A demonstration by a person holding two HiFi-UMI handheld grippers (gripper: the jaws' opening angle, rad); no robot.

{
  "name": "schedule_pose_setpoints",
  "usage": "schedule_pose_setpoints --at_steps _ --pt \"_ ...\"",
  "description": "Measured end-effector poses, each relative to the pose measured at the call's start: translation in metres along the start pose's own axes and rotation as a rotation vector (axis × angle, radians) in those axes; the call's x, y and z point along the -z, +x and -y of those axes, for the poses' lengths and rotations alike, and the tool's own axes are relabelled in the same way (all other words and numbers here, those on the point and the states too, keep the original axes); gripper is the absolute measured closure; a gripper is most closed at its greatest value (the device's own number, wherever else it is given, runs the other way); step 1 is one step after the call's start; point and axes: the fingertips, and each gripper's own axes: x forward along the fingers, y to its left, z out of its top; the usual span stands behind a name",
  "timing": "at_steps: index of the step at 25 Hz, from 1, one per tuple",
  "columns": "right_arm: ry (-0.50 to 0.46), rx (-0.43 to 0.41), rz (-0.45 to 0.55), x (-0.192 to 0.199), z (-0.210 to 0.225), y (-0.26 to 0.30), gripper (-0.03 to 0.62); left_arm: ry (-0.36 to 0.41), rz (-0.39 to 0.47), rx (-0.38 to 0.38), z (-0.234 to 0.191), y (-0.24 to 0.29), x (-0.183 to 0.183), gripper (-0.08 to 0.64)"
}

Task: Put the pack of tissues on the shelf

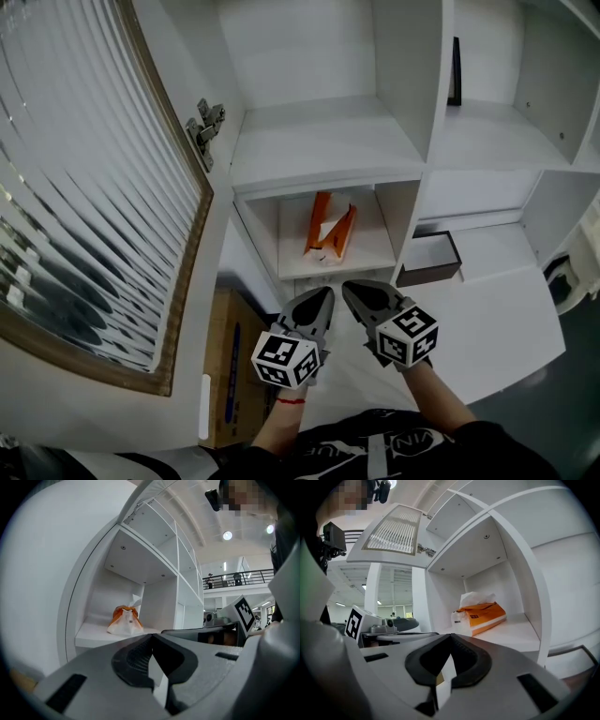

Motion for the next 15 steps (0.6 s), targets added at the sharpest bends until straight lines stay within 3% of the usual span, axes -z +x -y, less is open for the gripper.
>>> schedule_pose_setpoints --at_steps 15 --pt "-0.040 -0.035 -0.034 0.020 -0.020 -0.026 0.589 -0.030 -0.029 -0.031 0.018 -0.014 0.021 0.554"
